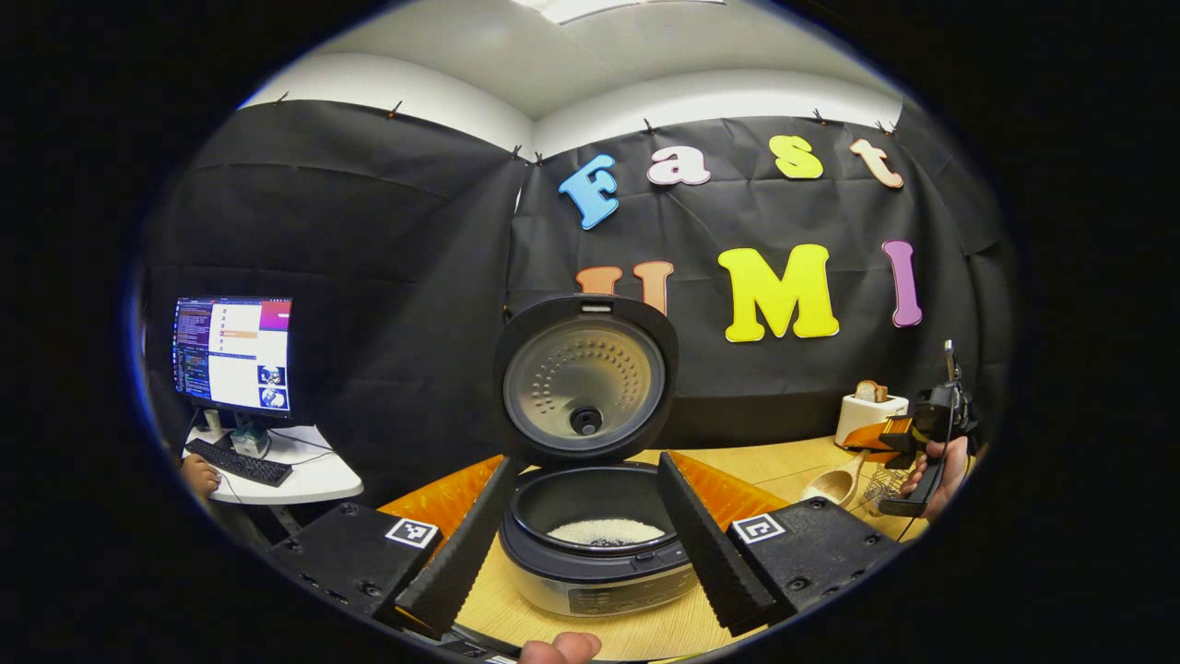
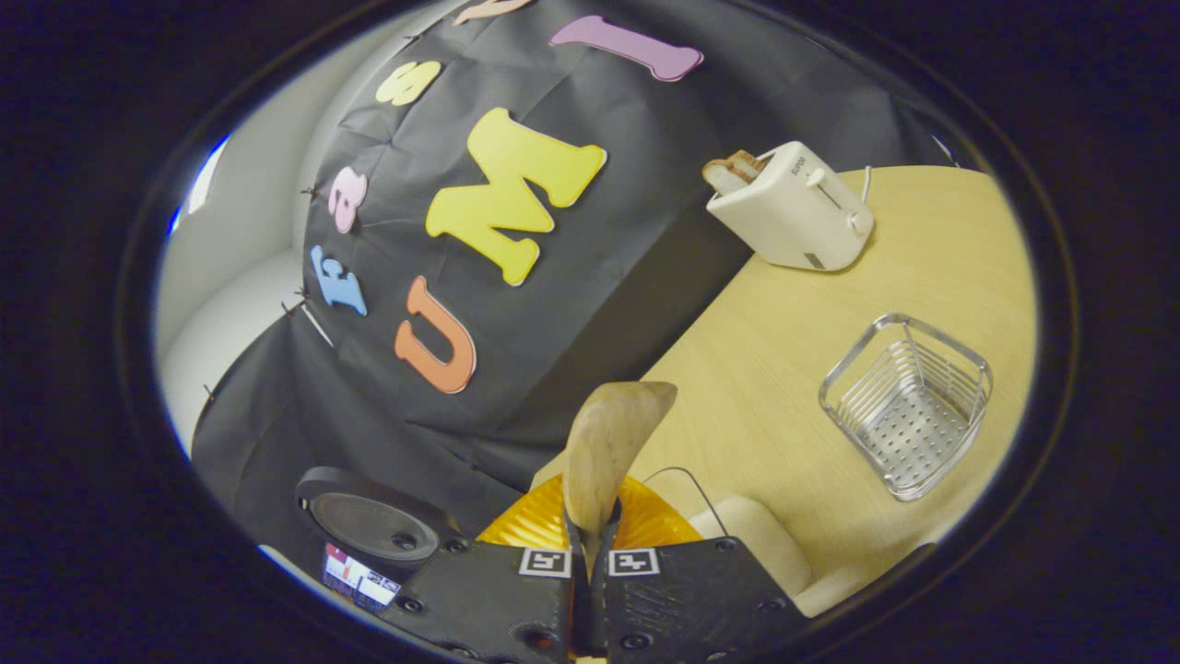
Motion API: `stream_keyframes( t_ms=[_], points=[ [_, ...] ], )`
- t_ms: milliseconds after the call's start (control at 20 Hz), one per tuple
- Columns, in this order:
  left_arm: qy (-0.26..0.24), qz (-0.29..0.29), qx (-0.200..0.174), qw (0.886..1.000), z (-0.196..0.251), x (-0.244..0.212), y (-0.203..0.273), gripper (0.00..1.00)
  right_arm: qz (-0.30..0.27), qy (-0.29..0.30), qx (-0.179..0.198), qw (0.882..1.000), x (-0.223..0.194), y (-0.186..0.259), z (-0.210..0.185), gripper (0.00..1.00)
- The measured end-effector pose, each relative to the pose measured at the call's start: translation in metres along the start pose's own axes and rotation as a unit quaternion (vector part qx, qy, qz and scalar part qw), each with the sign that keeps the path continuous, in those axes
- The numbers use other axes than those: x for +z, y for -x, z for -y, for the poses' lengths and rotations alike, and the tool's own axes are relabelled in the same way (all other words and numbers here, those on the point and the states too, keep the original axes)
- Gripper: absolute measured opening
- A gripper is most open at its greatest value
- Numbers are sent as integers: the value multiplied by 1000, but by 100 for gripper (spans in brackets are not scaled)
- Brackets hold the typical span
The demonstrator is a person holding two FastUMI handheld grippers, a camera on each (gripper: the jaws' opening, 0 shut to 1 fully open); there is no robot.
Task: Close the left gripper, press the button to open the rice cooker; take a wooden spoon from the chopstick holder with the right hand, scoop a spoonful of rice and pour it into the rice cooker, then put the wooden spoon back into the chopstick holder.
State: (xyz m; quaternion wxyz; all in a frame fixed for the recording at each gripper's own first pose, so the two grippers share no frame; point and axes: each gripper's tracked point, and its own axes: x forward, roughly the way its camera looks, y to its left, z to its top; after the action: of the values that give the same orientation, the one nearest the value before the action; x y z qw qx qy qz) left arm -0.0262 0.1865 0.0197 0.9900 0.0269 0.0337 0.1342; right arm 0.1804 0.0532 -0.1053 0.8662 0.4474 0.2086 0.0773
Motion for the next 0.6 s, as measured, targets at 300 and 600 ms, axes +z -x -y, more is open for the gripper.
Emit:
stream_keyframes(
  t_ms=[300,600],
  points=[
    [-11,-10,11,1000,-15,-6,0,100,-2,-16,19,1000,9,5,-26,0],
    [-15,-17,21,1000,-26,-10,1,100,-21,-3,74,997,-3,-8,-105,0]
  ],
)
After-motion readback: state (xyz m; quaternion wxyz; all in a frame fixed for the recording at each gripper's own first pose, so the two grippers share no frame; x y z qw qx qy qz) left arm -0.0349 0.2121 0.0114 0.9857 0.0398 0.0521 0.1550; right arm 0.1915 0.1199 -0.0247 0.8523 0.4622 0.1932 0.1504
